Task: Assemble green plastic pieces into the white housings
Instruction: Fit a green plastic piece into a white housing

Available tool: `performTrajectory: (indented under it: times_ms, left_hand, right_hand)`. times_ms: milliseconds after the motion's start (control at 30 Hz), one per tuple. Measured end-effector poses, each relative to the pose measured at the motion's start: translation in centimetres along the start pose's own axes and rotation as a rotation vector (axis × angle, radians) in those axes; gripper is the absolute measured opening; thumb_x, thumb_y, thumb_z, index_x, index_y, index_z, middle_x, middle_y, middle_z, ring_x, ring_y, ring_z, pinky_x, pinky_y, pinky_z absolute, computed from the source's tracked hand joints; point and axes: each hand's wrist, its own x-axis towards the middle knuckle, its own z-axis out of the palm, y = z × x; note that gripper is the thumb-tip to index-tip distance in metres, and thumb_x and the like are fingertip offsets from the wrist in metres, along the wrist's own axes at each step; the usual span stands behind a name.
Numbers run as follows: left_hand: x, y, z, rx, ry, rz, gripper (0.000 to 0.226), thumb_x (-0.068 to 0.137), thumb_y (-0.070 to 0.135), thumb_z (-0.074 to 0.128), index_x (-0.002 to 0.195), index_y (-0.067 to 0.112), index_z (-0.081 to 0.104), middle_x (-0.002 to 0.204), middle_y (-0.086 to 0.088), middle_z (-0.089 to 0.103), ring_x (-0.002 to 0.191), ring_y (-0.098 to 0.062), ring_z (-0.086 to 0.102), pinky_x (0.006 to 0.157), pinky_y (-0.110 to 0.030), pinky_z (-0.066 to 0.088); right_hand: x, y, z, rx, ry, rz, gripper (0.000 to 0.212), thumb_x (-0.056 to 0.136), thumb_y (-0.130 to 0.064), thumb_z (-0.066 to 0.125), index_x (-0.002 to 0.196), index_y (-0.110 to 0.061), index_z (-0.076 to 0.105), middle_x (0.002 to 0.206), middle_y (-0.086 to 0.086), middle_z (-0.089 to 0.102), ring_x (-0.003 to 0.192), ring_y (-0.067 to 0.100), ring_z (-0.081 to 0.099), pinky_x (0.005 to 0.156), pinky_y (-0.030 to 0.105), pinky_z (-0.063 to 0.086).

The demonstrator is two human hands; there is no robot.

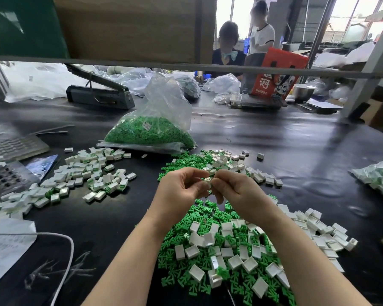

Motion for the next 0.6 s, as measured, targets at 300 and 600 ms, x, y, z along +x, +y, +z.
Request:
performTrajectory:
  times_ms: [300,600]
  left_hand:
    - [0.0,0.7,0.5,0.104,0.091,0.118,0.015,0.084,0.010,0.074,0.083,0.025,0.073,0.082,0.006,0.064,0.072,0.004,0.060,0.067,-0.010,0.046]
    - [0.1,0.8,0.8,-0.022,0.125,0.069,0.013,0.084,0.007,0.073,0.096,0.007,0.077,0.070,0.017,0.065,0.103,-0.027,0.062,0.100,-0.041,0.048]
  right_hand:
    - [-0.1,-0.4,1.0,0.479,-0.132,0.326,0.072,0.086,-0.070,0.027,0.082,-0.009,0.065,0.065,0.004,0.062,0.055,0.012,0.049,0.050,0.021,0.036]
    - [0.2,-1.2,2.2,1.055,-0.096,0.431,0.047,0.090,-0.058,0.045,0.075,-0.018,0.066,0.067,-0.002,0.056,0.057,0.010,0.048,0.051,0.019,0.038]
